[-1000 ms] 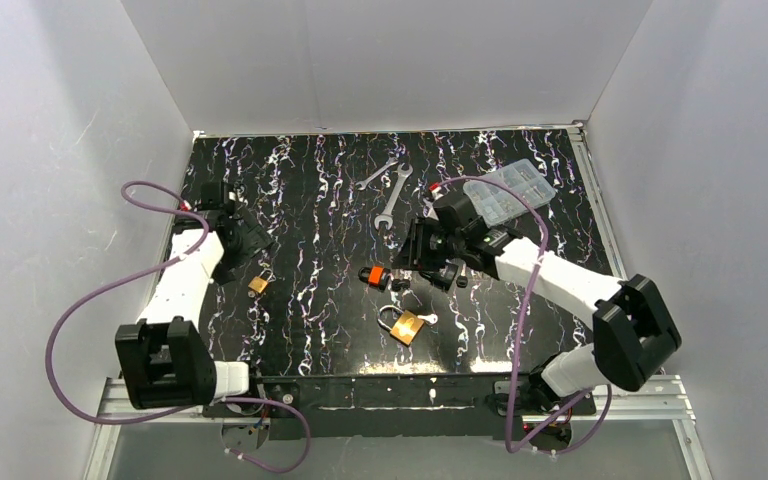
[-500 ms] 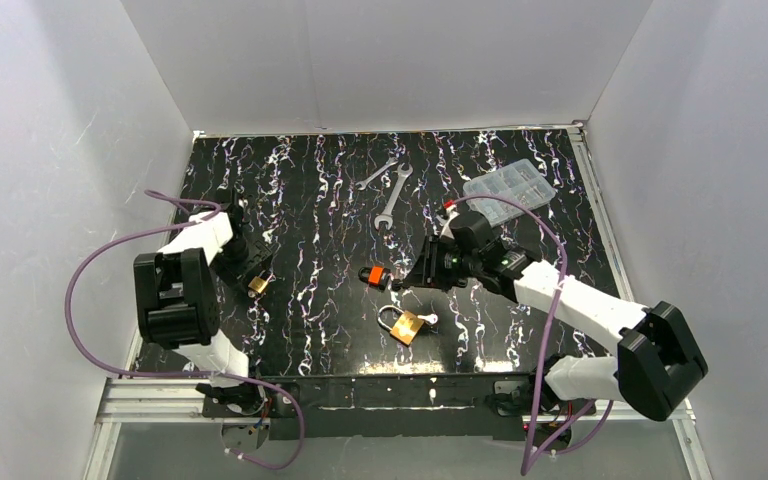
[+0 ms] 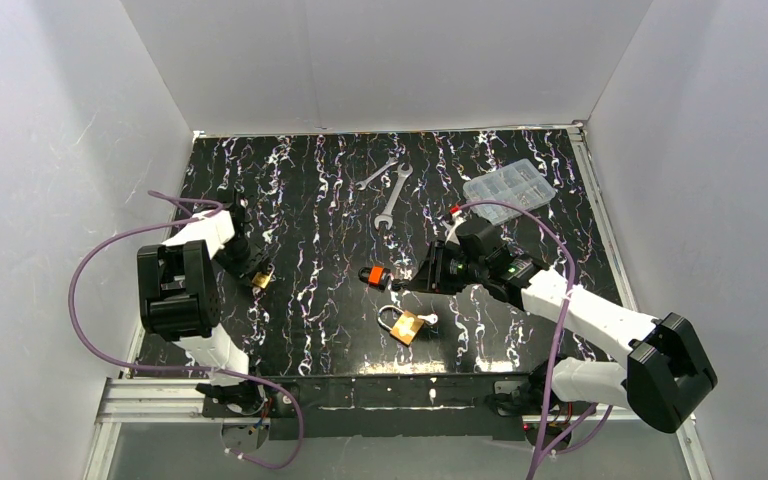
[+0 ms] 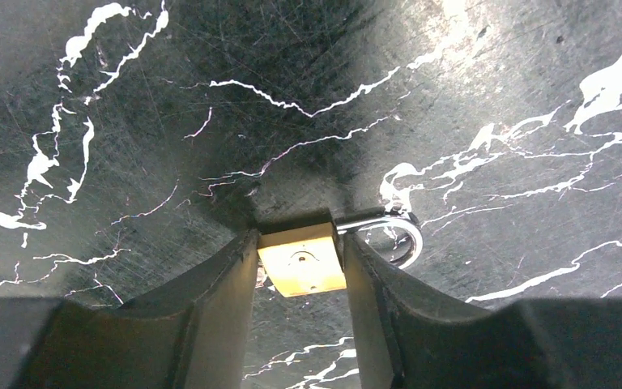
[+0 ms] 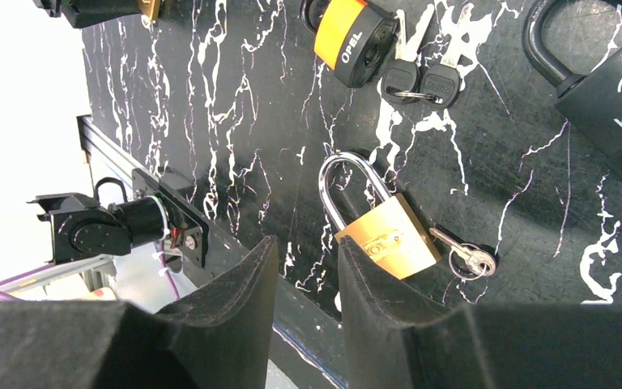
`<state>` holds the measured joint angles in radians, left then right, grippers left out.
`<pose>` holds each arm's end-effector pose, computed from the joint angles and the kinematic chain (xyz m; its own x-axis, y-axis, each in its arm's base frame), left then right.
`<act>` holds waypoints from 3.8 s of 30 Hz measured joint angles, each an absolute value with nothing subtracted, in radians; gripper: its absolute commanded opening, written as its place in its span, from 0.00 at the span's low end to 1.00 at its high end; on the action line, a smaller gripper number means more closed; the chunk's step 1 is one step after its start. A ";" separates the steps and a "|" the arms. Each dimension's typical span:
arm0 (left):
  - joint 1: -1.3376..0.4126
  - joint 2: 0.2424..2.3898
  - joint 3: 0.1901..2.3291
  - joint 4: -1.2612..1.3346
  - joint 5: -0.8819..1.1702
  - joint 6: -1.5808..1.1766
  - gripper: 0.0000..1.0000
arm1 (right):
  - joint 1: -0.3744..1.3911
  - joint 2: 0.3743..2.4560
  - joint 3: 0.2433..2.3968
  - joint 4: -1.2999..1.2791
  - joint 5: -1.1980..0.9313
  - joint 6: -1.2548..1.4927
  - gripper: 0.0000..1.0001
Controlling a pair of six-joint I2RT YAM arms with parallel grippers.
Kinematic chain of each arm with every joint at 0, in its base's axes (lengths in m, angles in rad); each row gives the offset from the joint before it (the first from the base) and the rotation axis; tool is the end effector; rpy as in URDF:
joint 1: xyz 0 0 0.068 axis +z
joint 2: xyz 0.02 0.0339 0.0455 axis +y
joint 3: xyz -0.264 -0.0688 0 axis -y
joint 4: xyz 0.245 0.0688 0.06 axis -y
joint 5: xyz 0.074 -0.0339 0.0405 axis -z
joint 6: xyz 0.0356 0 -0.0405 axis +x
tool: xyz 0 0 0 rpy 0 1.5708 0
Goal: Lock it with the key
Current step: Pick up the lock from the center of the board, then lock the lock.
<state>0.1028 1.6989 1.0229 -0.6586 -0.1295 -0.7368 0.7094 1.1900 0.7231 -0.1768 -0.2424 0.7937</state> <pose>0.3059 0.0362 0.1626 -0.6277 -0.7346 -0.2577 -0.7474 0.6612 -0.0642 0.1875 0.1723 0.2367 -0.8740 0.1618 -0.4582 -0.2209 0.7075 0.6713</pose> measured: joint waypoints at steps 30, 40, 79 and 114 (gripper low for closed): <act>-0.162 1.113 0.595 -0.419 0.390 -1.326 0.07 | 1.083 1.548 0.859 0.183 0.085 0.779 0.49; -0.192 1.040 0.567 -0.395 0.433 -1.446 0.08 | 1.134 1.571 0.868 0.330 0.208 0.731 0.50; -0.292 0.940 0.765 -0.445 0.446 -1.330 0.81 | 1.080 1.375 0.933 0.193 0.118 0.627 0.01; -0.929 1.146 1.446 -0.744 0.733 -0.391 0.40 | 0.984 1.023 1.066 -0.297 -0.997 0.617 0.01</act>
